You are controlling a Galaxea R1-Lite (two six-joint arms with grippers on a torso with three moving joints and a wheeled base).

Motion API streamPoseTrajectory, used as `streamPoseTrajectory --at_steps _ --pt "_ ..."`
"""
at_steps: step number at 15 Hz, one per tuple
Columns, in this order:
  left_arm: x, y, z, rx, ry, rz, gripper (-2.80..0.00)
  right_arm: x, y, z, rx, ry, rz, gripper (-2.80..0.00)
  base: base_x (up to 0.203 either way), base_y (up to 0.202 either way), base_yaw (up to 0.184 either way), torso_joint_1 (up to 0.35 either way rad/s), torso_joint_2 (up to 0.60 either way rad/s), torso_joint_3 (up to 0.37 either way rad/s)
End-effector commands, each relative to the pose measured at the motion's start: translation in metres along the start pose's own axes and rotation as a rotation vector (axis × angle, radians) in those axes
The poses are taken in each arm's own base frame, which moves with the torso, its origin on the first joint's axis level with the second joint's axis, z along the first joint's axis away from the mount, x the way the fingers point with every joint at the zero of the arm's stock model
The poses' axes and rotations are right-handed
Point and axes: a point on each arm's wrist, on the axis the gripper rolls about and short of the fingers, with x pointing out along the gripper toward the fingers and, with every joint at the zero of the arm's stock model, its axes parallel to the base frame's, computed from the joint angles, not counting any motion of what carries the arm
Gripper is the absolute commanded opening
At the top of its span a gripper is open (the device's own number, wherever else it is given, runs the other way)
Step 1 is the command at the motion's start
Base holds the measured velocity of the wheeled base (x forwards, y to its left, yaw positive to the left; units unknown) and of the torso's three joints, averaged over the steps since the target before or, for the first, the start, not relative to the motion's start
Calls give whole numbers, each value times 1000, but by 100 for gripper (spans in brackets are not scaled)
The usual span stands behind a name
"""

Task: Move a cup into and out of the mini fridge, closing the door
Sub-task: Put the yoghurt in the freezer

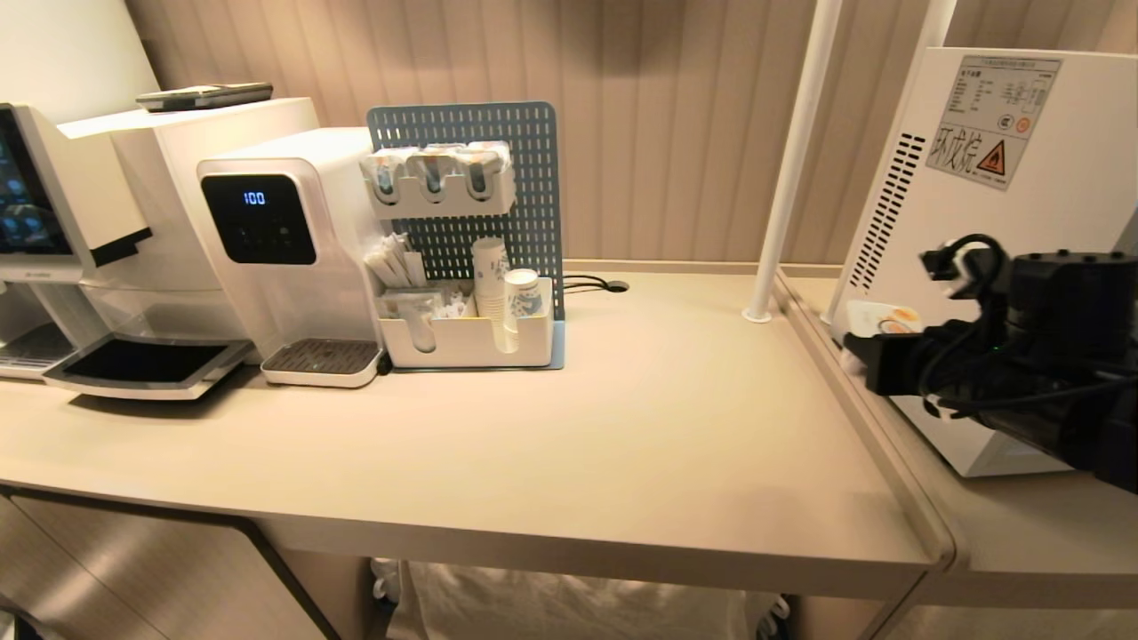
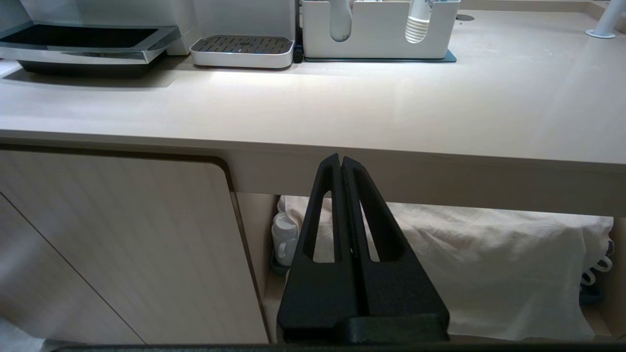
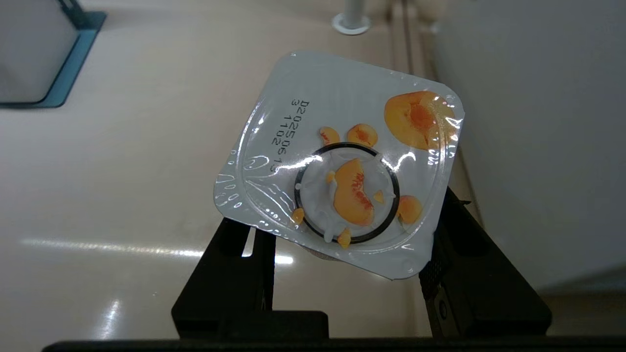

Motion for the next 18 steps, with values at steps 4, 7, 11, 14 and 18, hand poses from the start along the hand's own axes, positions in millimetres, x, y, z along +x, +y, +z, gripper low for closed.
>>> streamPoseTrajectory --at_steps 4,7,11,14,18 --pt "0 0 0 -1 2 0 -280 -108 -16 -20 112 -155 -390 -280 0 0 0 0 0 0" --pt "0 0 0 -1 1 0 -280 -143 -30 -32 197 -238 -617 -280 0 0 0 0 0 0" --pt "0 0 0 -1 1 0 -280 -186 -75 -58 321 -333 -895 -280 0 0 0 0 0 0" --pt "0 0 0 -1 1 0 -280 -223 -84 -99 367 -418 -971 -280 0 0 0 0 0 0" --pt "0 0 0 -1 1 0 -280 -264 -85 -148 404 -581 -957 -280 0 0 0 0 0 0"
